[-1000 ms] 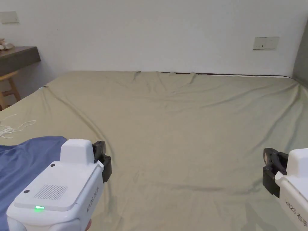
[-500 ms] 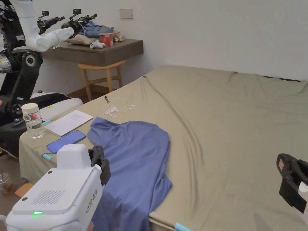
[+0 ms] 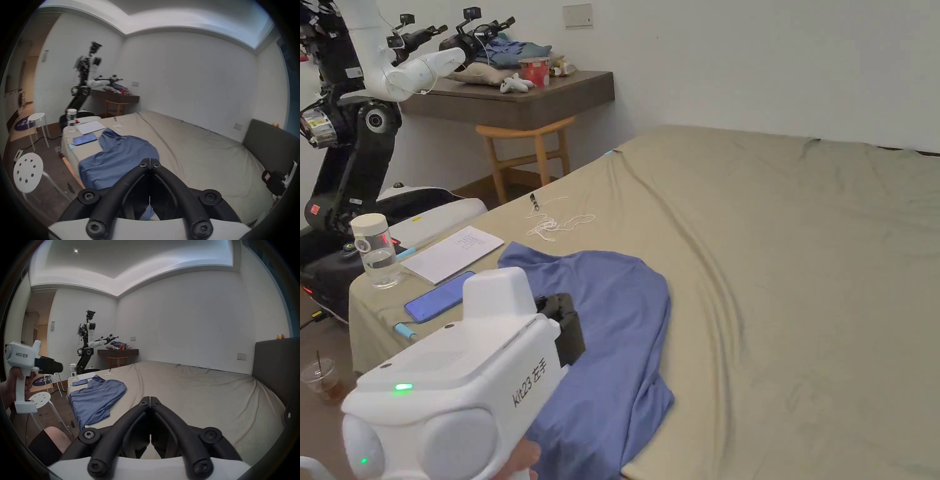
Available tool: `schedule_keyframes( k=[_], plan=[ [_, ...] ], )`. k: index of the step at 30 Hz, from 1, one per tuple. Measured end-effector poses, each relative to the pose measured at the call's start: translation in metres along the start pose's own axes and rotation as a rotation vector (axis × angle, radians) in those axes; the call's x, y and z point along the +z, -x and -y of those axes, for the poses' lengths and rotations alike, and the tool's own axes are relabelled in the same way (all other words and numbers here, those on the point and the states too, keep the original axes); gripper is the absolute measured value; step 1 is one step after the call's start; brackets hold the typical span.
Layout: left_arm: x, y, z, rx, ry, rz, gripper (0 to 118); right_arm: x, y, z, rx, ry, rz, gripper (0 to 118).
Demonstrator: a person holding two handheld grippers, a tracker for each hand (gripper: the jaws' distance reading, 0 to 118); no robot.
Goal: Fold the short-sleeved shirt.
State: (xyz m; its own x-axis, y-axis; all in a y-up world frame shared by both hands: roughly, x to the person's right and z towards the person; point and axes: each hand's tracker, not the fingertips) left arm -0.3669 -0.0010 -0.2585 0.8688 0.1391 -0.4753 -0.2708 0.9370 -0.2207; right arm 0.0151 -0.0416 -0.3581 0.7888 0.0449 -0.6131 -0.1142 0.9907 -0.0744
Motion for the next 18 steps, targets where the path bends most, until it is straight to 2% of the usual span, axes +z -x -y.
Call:
schedule_keyframes(
  k=[2, 5, 6, 7, 8, 9, 10, 14, 16, 17, 18],
  plan=[
    [-0.043, -0.010, -0.012, -0.015, 0.014, 0.012, 0, -0.002, -0.011, 0.005, -0.010, 0.040, 0.010, 0],
    [-0.128, -0.023, -0.009, -0.038, 0.156, 0.054, 0, -0.004, -0.027, 0.013, -0.053, 0.100, 0.043, 0],
    [-0.154, -0.026, -0.004, -0.024, 0.207, 0.050, 10, -0.003, -0.031, 0.015, -0.075, 0.126, 0.054, 0],
    [-0.185, -0.029, 0.003, -0.026, 0.274, 0.035, 35, -0.001, -0.037, 0.017, -0.064, 0.115, 0.061, 0],
    [-0.213, -0.032, 0.013, -0.046, 0.345, 0.011, 80, 0.001, -0.042, 0.018, -0.065, 0.119, 0.070, 0],
    [-0.235, -0.033, 0.024, -0.054, 0.391, -0.021, 106, 0.003, -0.046, 0.020, -0.064, 0.124, 0.079, 0],
    [-0.256, -0.035, 0.035, -0.061, 0.424, -0.040, 118, 0.005, -0.051, 0.022, -0.060, 0.130, 0.089, 0],
    [-0.309, -0.045, 0.077, -0.174, 0.524, -0.092, 107, 0.016, -0.068, 0.030, -0.047, 0.161, 0.138, 0],
    [-0.314, -0.048, 0.091, -0.219, 0.551, -0.112, 90, 0.021, -0.076, 0.033, -0.049, 0.174, 0.153, 0],
    [-0.318, -0.045, 0.097, -0.220, 0.558, -0.146, 89, 0.023, -0.081, 0.035, -0.050, 0.181, 0.161, 0],
    [-0.315, -0.039, 0.097, -0.166, 0.535, -0.099, 89, 0.025, -0.085, 0.037, -0.051, 0.187, 0.167, 0]
  ],
)
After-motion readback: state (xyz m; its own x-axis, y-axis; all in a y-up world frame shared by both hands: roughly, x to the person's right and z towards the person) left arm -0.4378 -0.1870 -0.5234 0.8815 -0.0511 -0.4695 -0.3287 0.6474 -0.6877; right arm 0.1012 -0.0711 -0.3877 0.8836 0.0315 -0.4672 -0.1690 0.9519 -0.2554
